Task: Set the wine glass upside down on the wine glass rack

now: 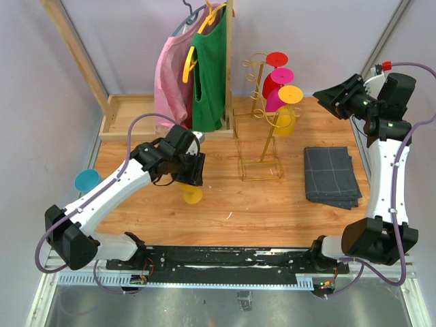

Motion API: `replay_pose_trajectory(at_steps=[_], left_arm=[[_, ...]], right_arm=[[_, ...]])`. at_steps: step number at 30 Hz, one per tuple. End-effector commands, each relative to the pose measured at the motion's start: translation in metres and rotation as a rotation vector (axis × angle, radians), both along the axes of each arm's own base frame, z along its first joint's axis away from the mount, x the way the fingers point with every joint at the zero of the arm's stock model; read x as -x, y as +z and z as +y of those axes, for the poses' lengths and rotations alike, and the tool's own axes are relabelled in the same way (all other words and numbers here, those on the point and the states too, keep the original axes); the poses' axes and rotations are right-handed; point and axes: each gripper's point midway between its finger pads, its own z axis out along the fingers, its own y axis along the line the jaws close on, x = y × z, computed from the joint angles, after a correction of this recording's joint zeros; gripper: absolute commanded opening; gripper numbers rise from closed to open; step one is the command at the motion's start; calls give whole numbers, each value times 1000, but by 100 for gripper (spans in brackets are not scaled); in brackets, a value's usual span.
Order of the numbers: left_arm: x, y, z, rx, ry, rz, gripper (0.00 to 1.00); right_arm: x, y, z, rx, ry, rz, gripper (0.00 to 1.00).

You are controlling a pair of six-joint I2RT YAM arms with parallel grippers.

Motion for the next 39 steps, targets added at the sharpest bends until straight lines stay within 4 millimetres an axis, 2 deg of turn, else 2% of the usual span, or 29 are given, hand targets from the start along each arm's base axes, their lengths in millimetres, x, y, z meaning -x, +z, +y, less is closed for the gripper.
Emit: replay_pose_trajectory(at_steps=[1, 7, 13, 18, 22, 25, 28, 31, 34, 39], left_arm=[[-8, -4, 4, -48, 20, -28, 49], [-10, -17, 4, -76, 12, -15, 48], [-13, -19, -2, -59, 10, -22, 45], [-14, -22, -3, -67, 11, -19, 26], [-14, -21, -4, -66, 8, -18, 21], [-15, -20, -4, -65, 9, -23, 2], [-17, -17, -4, -63, 13, -32, 0], [-20, -7, -6, -51, 10, -56, 0], [-22, 12, -9, -23, -4, -86, 0], [-10, 55, -35, 122, -133, -93, 0]], right_arm=[[7, 13, 0, 11, 4, -55, 42], [6, 10, 0, 4, 7, -50, 42], [6, 8, 1, -2, 11, -47, 42], [7, 8, 1, -3, 10, -46, 42], [6, 8, 1, -4, 10, -46, 42], [6, 8, 1, -6, 11, -45, 42], [6, 10, 1, -9, 12, -46, 43], [5, 11, 1, -9, 11, -49, 42], [5, 13, 1, -6, 11, -55, 42], [3, 14, 0, -5, 9, -56, 43]])
